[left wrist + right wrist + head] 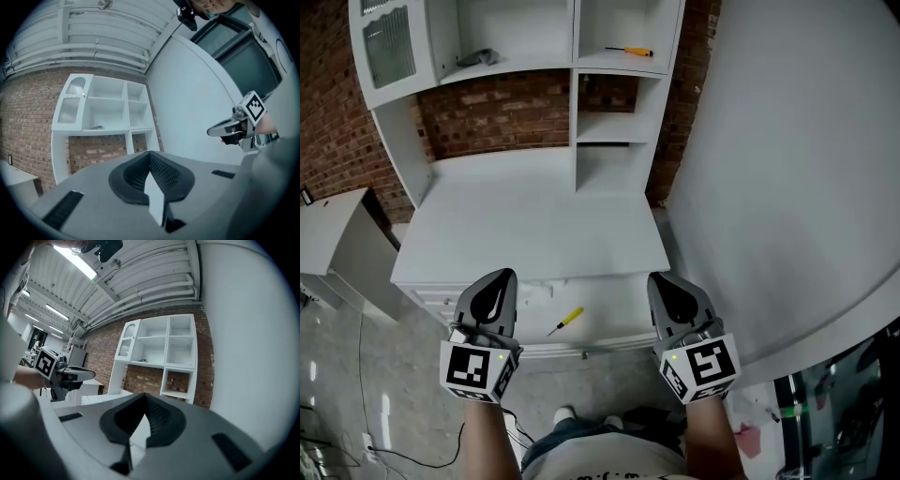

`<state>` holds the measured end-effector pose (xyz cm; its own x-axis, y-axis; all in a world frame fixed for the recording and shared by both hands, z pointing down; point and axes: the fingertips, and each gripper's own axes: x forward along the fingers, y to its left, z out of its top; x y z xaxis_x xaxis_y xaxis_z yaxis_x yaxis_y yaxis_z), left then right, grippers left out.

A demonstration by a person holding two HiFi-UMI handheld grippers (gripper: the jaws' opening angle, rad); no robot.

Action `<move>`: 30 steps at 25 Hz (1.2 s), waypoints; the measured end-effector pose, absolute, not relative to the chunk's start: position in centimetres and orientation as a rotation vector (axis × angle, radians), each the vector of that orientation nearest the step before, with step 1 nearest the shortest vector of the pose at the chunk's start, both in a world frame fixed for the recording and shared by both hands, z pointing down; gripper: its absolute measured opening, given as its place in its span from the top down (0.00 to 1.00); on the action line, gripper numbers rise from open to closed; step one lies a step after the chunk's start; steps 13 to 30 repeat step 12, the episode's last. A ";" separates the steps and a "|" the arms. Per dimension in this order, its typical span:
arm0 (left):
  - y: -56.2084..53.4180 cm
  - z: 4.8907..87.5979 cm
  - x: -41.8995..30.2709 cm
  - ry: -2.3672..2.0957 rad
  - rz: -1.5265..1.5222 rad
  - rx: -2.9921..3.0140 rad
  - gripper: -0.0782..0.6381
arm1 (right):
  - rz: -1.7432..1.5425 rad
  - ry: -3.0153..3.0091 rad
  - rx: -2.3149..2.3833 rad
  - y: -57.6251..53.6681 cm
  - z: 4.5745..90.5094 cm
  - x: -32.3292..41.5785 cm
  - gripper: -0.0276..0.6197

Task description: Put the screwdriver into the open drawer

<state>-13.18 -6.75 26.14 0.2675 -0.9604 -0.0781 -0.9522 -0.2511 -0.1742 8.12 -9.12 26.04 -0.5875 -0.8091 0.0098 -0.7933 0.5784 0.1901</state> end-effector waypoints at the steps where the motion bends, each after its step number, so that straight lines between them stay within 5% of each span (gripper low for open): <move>1: -6.6 25.8 -13.1 1.793 -0.066 -2.328 0.87 | -0.256 -2.715 1.381 -9.1 25.8 8.3 0.94; 30: -6.3 23.1 -13.3 1.826 0.013 -2.230 0.87 | -0.358 -2.737 1.412 -9.2 22.5 9.2 0.94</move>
